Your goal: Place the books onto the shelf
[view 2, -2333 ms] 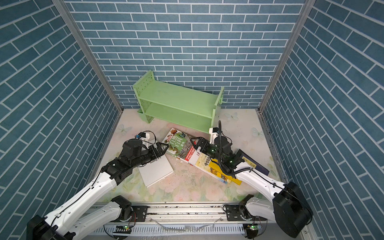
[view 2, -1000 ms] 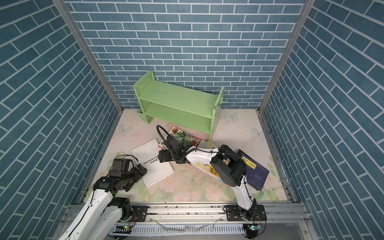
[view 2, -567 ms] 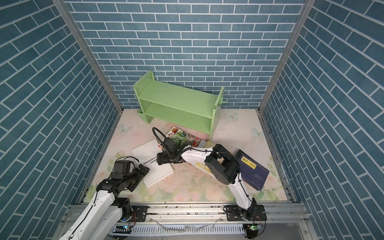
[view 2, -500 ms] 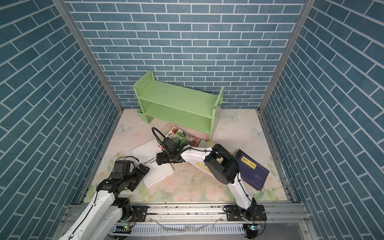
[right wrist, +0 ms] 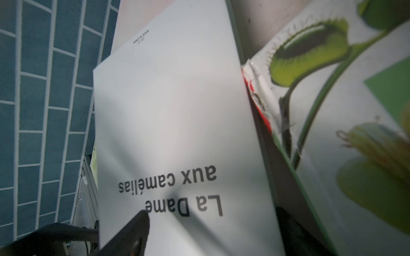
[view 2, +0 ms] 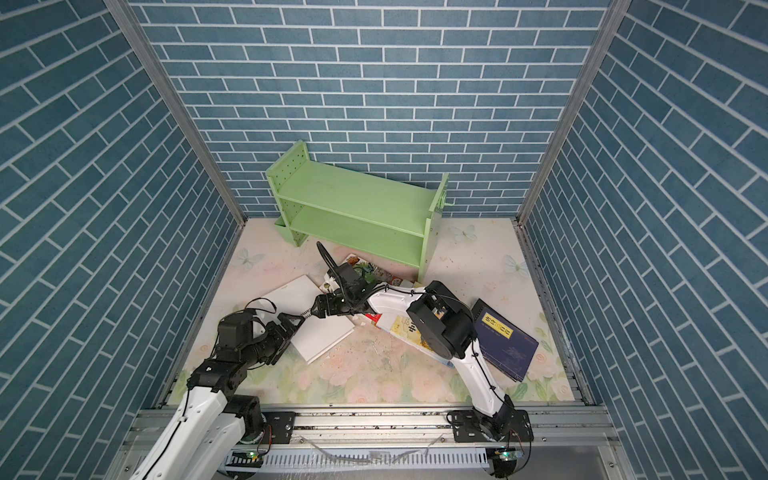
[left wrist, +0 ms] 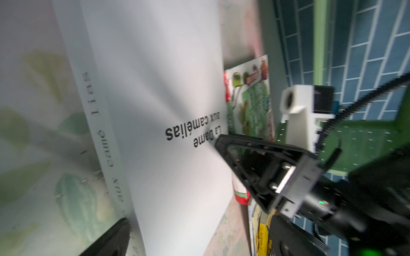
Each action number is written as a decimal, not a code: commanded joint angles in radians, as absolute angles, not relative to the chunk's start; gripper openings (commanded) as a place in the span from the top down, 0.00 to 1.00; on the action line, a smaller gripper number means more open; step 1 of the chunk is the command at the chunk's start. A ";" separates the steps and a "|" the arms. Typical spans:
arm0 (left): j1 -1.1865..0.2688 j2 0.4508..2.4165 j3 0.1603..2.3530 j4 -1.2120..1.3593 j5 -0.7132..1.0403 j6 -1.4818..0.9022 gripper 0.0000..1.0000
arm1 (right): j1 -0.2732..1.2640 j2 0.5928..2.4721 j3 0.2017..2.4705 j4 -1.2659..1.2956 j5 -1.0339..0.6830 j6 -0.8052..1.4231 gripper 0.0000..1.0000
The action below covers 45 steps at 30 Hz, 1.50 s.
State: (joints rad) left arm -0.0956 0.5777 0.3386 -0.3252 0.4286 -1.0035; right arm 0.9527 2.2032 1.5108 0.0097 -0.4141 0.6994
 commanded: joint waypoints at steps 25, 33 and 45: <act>-0.097 0.737 0.396 -0.369 0.399 -0.917 0.03 | 0.956 2.217 1.457 0.014 -0.439 0.796 0.15; -0.084 0.785 0.400 -0.566 0.246 -0.799 0.00 | 0.955 2.223 1.494 -0.079 -0.379 0.767 0.16; -0.077 0.804 0.289 -0.473 0.301 -0.907 0.00 | 0.974 2.247 1.534 -0.171 -0.419 0.724 0.17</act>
